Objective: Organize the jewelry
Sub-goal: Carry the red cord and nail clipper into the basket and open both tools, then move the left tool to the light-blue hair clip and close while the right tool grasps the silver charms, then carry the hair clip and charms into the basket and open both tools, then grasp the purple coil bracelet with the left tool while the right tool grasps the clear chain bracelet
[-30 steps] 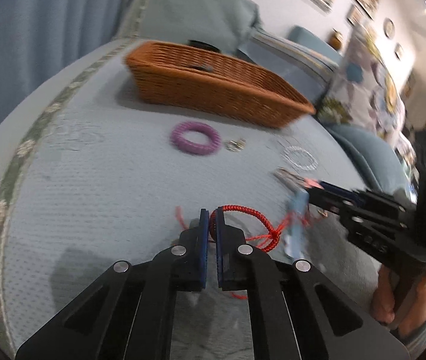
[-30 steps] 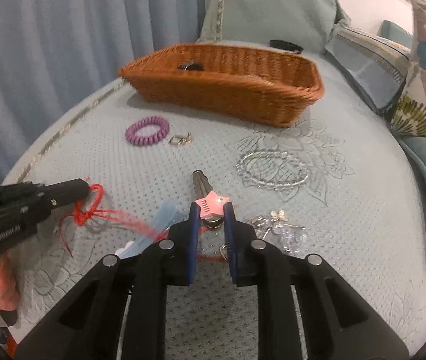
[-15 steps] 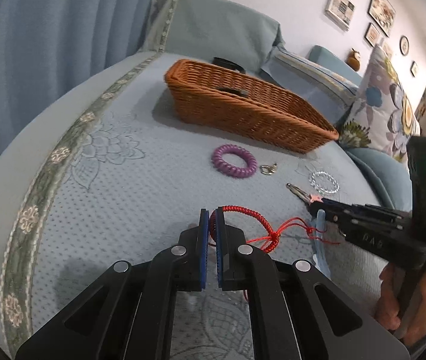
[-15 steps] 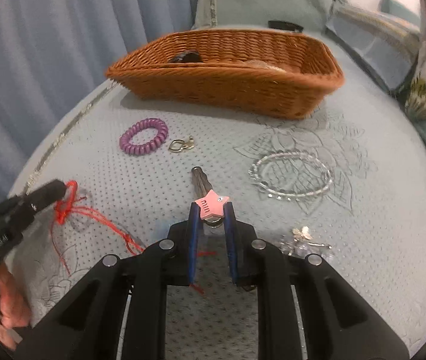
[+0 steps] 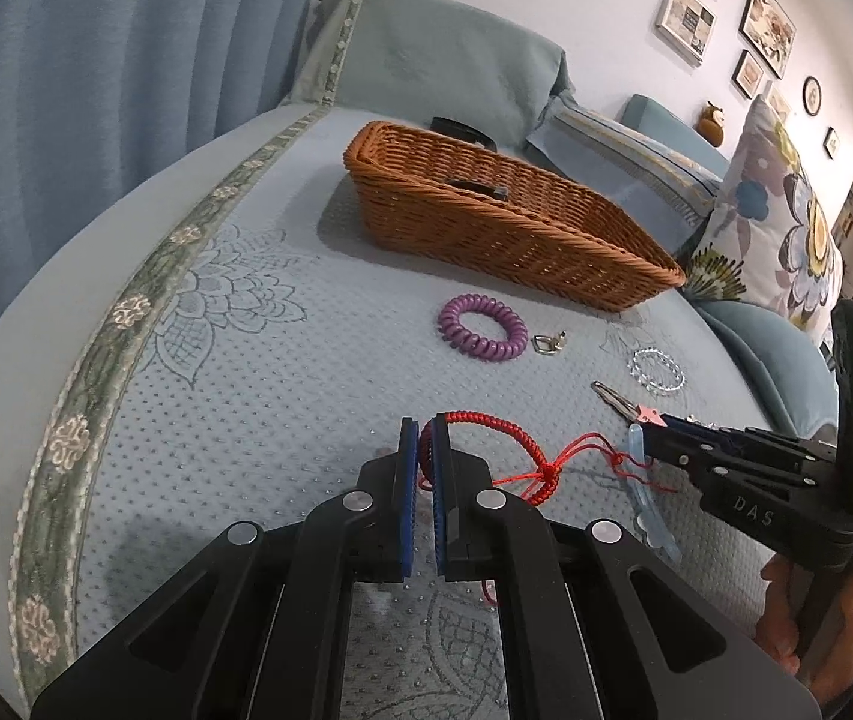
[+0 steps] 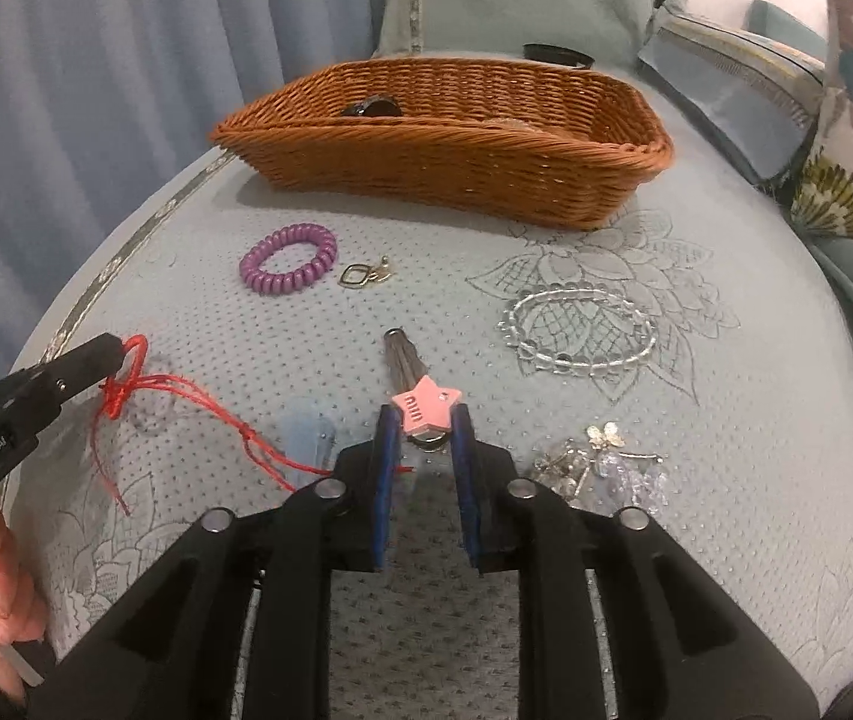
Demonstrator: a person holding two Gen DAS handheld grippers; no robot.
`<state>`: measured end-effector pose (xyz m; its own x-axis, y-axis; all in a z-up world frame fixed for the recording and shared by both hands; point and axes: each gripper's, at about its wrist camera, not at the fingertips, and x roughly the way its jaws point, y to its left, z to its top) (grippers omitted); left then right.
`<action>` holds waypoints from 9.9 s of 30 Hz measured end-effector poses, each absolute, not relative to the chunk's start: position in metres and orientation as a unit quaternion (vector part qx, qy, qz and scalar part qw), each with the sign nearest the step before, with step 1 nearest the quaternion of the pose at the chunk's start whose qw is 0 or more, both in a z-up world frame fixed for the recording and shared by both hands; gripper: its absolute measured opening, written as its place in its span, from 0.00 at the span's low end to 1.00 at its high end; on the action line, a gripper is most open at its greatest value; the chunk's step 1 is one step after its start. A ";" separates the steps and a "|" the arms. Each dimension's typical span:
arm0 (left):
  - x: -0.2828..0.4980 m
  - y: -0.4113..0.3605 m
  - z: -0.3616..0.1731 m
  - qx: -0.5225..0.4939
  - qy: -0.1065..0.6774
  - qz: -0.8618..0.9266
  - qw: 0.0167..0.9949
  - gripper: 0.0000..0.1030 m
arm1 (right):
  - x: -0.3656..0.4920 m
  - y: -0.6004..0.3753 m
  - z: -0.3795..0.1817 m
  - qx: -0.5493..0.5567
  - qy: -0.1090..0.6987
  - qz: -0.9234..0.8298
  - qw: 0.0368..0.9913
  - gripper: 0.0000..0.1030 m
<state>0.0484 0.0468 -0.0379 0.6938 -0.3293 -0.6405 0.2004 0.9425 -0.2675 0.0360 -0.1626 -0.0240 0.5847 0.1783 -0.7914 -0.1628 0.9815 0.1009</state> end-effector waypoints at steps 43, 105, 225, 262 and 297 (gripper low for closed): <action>0.137 0.011 0.110 -0.085 0.220 -0.184 0.954 0.02 | 0.085 -0.190 0.104 0.025 0.276 0.092 0.956 0.14; 0.019 -0.024 0.003 -0.070 0.314 -0.201 0.925 0.65 | -0.005 -0.249 0.020 0.068 0.357 0.107 0.925 0.48; 0.223 -0.066 0.020 -0.037 0.303 -0.227 0.925 0.11 | 0.203 -0.211 0.053 0.071 0.327 0.118 0.935 0.07; 0.079 0.024 0.023 -0.113 0.292 -0.227 0.922 0.42 | 0.044 -0.226 0.044 0.051 0.325 0.125 0.936 0.47; 0.144 -0.005 -0.047 -0.036 0.419 -0.133 0.897 0.22 | 0.089 -0.232 -0.030 0.022 0.441 0.045 0.896 0.08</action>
